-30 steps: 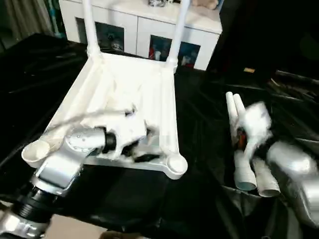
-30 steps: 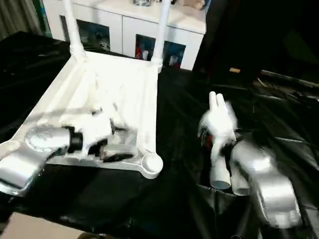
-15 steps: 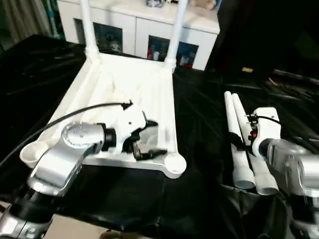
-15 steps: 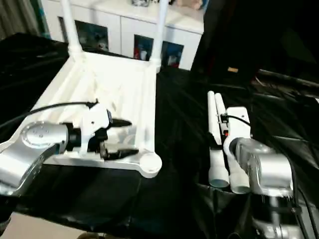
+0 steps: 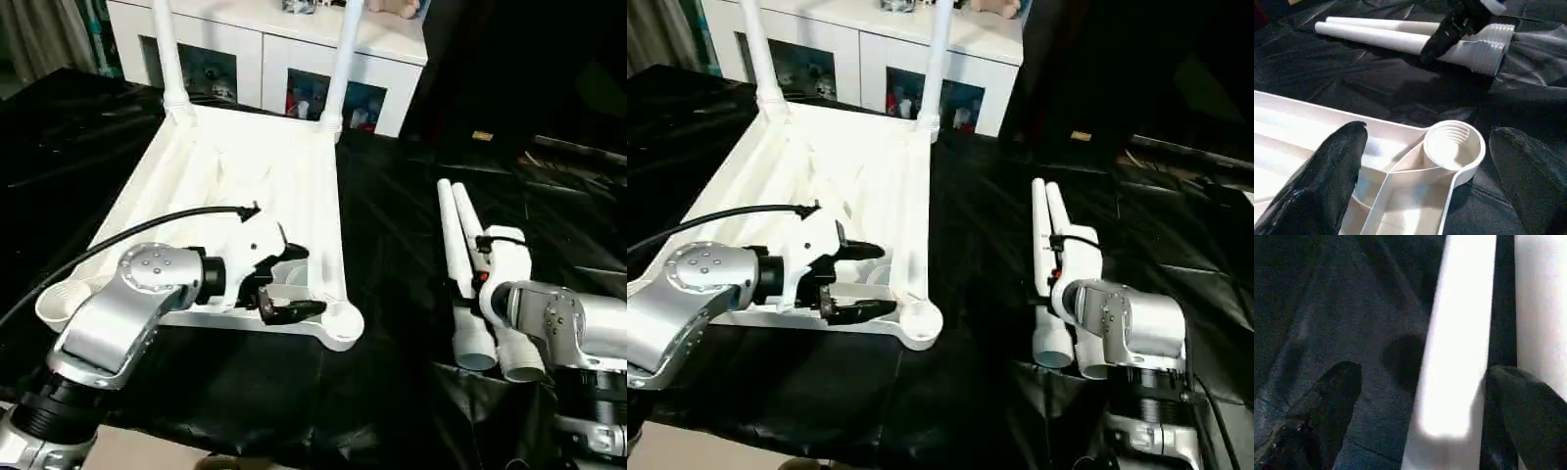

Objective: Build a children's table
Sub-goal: Pick table leg

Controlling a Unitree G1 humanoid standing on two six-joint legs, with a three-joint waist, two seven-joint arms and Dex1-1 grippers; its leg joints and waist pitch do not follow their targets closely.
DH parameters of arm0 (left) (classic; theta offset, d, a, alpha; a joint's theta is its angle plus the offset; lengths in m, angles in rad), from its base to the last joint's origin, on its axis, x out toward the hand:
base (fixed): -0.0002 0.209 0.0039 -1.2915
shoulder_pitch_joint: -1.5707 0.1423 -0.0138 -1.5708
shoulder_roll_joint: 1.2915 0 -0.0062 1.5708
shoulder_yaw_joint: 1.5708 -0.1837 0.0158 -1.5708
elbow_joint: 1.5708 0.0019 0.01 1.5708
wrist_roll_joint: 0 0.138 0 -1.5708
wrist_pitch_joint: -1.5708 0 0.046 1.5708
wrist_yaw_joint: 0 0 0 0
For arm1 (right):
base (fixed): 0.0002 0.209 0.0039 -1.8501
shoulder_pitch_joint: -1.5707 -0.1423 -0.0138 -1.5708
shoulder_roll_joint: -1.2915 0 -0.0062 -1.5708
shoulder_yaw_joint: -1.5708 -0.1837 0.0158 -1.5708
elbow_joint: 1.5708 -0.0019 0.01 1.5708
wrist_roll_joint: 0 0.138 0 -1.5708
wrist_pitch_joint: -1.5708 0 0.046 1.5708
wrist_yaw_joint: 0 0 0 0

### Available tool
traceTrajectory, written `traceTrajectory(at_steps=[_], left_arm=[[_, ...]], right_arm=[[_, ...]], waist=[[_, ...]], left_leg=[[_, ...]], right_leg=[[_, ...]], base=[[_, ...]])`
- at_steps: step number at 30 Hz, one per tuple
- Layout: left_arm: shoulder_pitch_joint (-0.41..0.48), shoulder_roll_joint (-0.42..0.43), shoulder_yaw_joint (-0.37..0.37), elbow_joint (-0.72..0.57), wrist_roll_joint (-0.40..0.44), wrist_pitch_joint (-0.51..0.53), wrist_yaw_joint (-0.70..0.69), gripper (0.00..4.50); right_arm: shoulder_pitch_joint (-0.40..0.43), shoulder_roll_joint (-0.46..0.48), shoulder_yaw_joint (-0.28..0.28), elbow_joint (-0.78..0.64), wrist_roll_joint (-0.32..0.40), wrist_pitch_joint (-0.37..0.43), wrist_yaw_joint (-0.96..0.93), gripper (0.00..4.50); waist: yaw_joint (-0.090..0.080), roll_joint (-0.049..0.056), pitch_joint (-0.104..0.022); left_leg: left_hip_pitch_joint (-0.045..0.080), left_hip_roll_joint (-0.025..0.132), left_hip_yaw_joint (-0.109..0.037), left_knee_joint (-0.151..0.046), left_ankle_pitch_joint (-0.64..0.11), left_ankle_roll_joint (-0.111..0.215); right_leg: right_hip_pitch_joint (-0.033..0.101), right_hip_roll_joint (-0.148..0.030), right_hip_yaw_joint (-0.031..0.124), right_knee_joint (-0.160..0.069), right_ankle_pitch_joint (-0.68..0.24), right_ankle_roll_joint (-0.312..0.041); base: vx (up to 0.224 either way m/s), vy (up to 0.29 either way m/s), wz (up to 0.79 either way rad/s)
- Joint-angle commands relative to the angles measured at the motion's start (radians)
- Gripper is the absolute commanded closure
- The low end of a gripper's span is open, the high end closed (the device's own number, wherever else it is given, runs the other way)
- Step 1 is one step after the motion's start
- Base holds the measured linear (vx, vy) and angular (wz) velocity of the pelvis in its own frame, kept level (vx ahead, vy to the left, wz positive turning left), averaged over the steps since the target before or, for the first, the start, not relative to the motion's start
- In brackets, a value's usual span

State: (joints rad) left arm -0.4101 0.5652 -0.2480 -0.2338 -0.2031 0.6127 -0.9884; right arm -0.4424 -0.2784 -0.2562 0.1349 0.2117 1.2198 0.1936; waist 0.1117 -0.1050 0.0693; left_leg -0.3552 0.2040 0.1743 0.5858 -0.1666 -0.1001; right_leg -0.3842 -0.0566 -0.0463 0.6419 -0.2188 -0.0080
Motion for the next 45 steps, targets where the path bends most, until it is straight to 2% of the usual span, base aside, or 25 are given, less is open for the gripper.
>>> traceTrajectory(at_steps=[1,5,11,14,16,18,19,20,21,23,26,27,28,30,32,33,35,36,37,38,41,42,43,44,45], left_arm=[[-0.007,0.004,-0.013,-0.032,-0.012,0.011,0.000,0.06],[-0.004,0.007,-0.013,-0.042,-0.017,0.018,-0.003,0.06],[0.000,0.000,-0.018,-0.058,-0.027,0.030,0.001,0.00],[0.000,-0.005,-0.025,-0.062,-0.031,0.035,0.001,0.00],[-0.001,-0.006,-0.034,-0.068,-0.033,0.037,-0.004,0.00],[0.000,-0.004,-0.036,-0.071,-0.033,0.038,-0.007,0.00],[-0.001,-0.003,-0.036,-0.075,-0.039,0.037,-0.010,0.00],[-0.002,-0.003,-0.035,-0.077,-0.044,0.035,-0.012,0.00],[-0.003,-0.007,-0.034,-0.076,-0.051,0.020,-0.019,0.00],[-0.005,-0.016,-0.030,-0.071,-0.050,0.007,-0.010,0.00],[-0.005,-0.035,-0.011,-0.057,-0.049,-0.007,0.013,0.00],[0.001,-0.046,0.005,-0.047,-0.046,-0.021,0.032,0.00],[0.008,-0.050,0.019,-0.037,-0.052,-0.018,0.042,0.00],[0.020,-0.053,0.039,-0.016,-0.059,-0.020,0.054,0.00],[0.028,-0.065,0.061,0.004,-0.064,-0.023,0.078,0.00],[0.028,-0.065,0.061,0.004,-0.064,-0.023,0.078,0.00],[0.024,-0.078,0.082,0.031,-0.060,-0.035,0.109,0.00],[0.010,-0.093,0.093,0.067,-0.044,-0.053,0.145,0.00],[-0.004,-0.106,0.104,0.101,-0.026,-0.071,0.177,0.00],[-0.004,-0.106,0.104,0.102,-0.026,-0.071,0.179,0.00],[-0.037,-0.145,0.127,0.151,-0.017,-0.078,0.236,0.00],[-0.081,-0.213,0.174,0.196,-0.035,-0.062,0.313,0.00],[-0.099,-0.242,0.196,0.209,-0.050,-0.048,0.343,0.00],[-0.125,-0.285,0.233,0.223,-0.091,-0.013,0.374,0.00],[-0.141,-0.312,0.258,0.230,-0.119,0.012,0.392,0.00]], right_arm=[[-0.014,-0.003,-0.024,0.022,0.004,0.019,-0.012,0.00],[-0.014,-0.001,-0.021,0.035,0.003,0.023,-0.012,0.00],[-0.024,0.002,-0.036,0.063,0.013,0.014,-0.013,0.63],[-0.029,-0.002,-0.040,0.065,0.019,0.017,-0.011,0.85],[-0.032,-0.007,-0.046,0.065,0.022,0.023,-0.008,1.19],[-0.032,-0.008,-0.047,0.064,0.023,0.025,-0.007,1.31],[-0.034,-0.008,-0.048,0.066,0.024,0.026,-0.007,1.31],[-0.036,-0.008,-0.049,0.068,0.024,0.025,-0.007,1.39],[-0.042,-0.007,-0.049,0.074,0.023,0.016,-0.011,1.52],[-0.043,-0.003,-0.048,0.067,0.028,0.011,-0.012,1.71],[-0.043,0.008,-0.055,0.063,0.036,-0.001,-0.014,1.86],[-0.038,0.018,-0.056,0.055,0.037,-0.001,-0.019,2.09],[-0.032,0.030,-0.058,0.049,0.037,-0.001,-0.025,2.16],[-0.025,0.050,-0.059,0.045,0.038,-0.008,-0.035,2.20],[-0.020,0.064,-0.061,0.042,0.041,-0.010,-0.039,2.38],[-0.020,0.064,-0.061,0.042,0.041,-0.010,-0.039,2.49],[-0.021,0.075,-0.061,0.044,0.042,-0.013,-0.043,2.61],[-0.026,0.077,-0.056,0.060,0.040,-0.026,-0.042,2.63],[-0.031,0.081,-0.051,0.073,0.038,-0.038,-0.043,2.64],[-0.031,0.081,-0.051,0.074,0.038,-0.038,-0.043,2.65],[-0.044,0.086,-0.055,0.084,0.039,-0.071,-0.047,2.67],[-0.046,0.096,-0.073,0.052,0.056,-0.152,-0.034,2.67],[-0.045,0.102,-0.083,0.032,0.067,-0.192,-0.023,2.67],[-0.035,0.110,-0.086,-0.011,0.089,-0.252,0.015,2.67],[-0.028,0.115,-0.087,-0.038,0.103,-0.289,0.041,2.67]], waist=[[-0.002,0.008,-0.063],[-0.002,0.006,-0.061],[-0.005,0.002,-0.056],[-0.007,0.004,-0.055],[-0.008,0.012,-0.049],[-0.009,0.008,-0.051],[-0.007,0.026,-0.046],[-0.011,0.018,-0.048],[-0.012,0.024,-0.045],[-0.013,0.023,-0.043],[-0.013,0.025,-0.045],[-0.015,0.032,-0.049],[-0.016,0.028,-0.053],[-0.021,0.029,-0.053],[-0.021,0.024,-0.057],[-0.021,0.028,-0.056],[-0.019,0.028,-0.058],[-0.020,0.024,-0.049],[-0.018,0.026,-0.050],[-0.020,0.020,-0.051],[-0.017,0.023,-0.052],[-0.015,0.034,-0.060],[-0.014,0.030,-0.059],[-0.010,0.046,-0.063],[-0.011,0.032,-0.064]], left_leg=[[0.011,0.021,-0.003,-0.069,-0.148,-0.064],[0.010,0.020,-0.002,-0.068,-0.142,-0.061],[0.010,0.021,-0.002,-0.070,-0.160,-0.062],[0.011,0.021,-0.002,-0.070,-0.162,-0.064],[0.011,0.019,-0.003,-0.072,-0.170,-0.066],[0.013,0.021,-0.003,-0.072,-0.174,-0.065],[0.013,0.020,-0.005,-0.074,-0.180,-0.070],[0.012,0.020,-0.003,-0.073,-0.181,-0.069],[0.012,0.018,-0.004,-0.074,-0.191,-0.073],[0.011,0.019,-0.005,-0.074,-0.201,-0.069],[0.008,0.019,-0.004,-0.073,-0.175,-0.063],[0.008,0.019,-0.004,-0.072,-0.164,-0.066],[0.008,0.019,-0.003,-0.070,-0.159,-0.066],[0.005,0.018,-0.004,-0.071,-0.141,-0.062],[0.004,0.017,-0.005,-0.071,-0.131,-0.060],[0.007,0.018,-0.004,-0.071,-0.136,-0.062],[0.009,0.020,-0.003,-0.071,-0.143,-0.062],[0.008,0.018,-0.003,-0.073,-0.158,-0.058],[0.011,0.019,-0.003,-0.073,-0.172,-0.061],[0.010,0.020,-0.003,-0.074,-0.175,-0.059],[0.013,0.021,-0.005,-0.074,-0.190,-0.064],[0.012,0.022,-0.005,-0.071,-0.184,-0.071],[0.012,0.022,-0.004,-0.070,-0.187,-0.072],[0.011,0.023,-0.006,-0.067,-0.180,-0.073],[0.005,0.024,-0.007,-0.066,-0.165,-0.061]], right_leg=[[0.034,-0.072,0.046,-0.078,-0.169,-0.110],[0.034,-0.071,0.046,-0.078,-0.169,-0.107],[0.030,-0.071,0.045,-0.082,-0.205,-0.099],[0.029,-0.070,0.046,-0.082,-0.202,-0.099],[0.026,-0.069,0.047,-0.084,-0.208,-0.095],[0.027,-0.069,0.047,-0.084,-0.205,-0.095],[0.024,-0.070,0.047,-0.082,-0.200,-0.099],[0.026,-0.067,0.047,-0.085,-0.191,-0.100],[0.025,-0.065,0.047,-0.085,-0.181,-0.106],[0.028,-0.067,0.047,-0.086,-0.196,-0.112],[0.032,-0.069,0.048,-0.084,-0.178,-0.119],[0.033,-0.068,0.048,-0.082,-0.150,-0.125],[0.035,-0.066,0.047,-0.080,-0.139,-0.128],[0.037,-0.065,0.047,-0.077,-0.113,-0.137],[0.041,-0.066,0.045,-0.075,-0.106,-0.138],[0.037,-0.067,0.046,-0.076,-0.107,-0.141],[0.036,-0.067,0.047,-0.076,-0.108,-0.142],[0.033,-0.066,0.047,-0.081,-0.134,-0.136],[0.032,-0.069,0.048,-0.084,-0.155,-0.129],[0.033,-0.069,0.048,-0.085,-0.166,-0.125],[0.031,-0.073,0.048,-0.088,-0.201,-0.114],[0.035,-0.074,0.049,-0.083,-0.178,-0.120],[0.032,-0.075,0.048,-0.087,-0.173,-0.122],[0.038,-0.080,0.048,-0.078,-0.137,-0.141],[0.042,-0.077,0.047,-0.077,-0.089,-0.151]], base=[[0.000,0.000,0.00],[0.000,0.000,0.00],[0.000,0.000,0.00],[0.000,0.000,0.00],[0.000,0.000,0.00],[0.000,0.000,0.00],[0.000,0.000,0.00],[0.000,0.000,0.00],[0.000,0.000,0.00],[0.000,0.000,0.00],[0.000,0.000,0.00],[0.000,0.000,0.00],[0.000,0.000,0.00],[0.000,0.000,0.00],[0.000,0.000,0.00],[0.000,0.000,0.00],[0.000,0.000,0.00],[0.000,0.000,0.00],[0.000,0.000,0.00],[0.000,0.000,0.00],[0.000,0.000,0.00],[0.000,0.000,0.00],[0.000,0.000,0.00],[0.000,0.000,0.00],[0.000,0.000,0.00]])
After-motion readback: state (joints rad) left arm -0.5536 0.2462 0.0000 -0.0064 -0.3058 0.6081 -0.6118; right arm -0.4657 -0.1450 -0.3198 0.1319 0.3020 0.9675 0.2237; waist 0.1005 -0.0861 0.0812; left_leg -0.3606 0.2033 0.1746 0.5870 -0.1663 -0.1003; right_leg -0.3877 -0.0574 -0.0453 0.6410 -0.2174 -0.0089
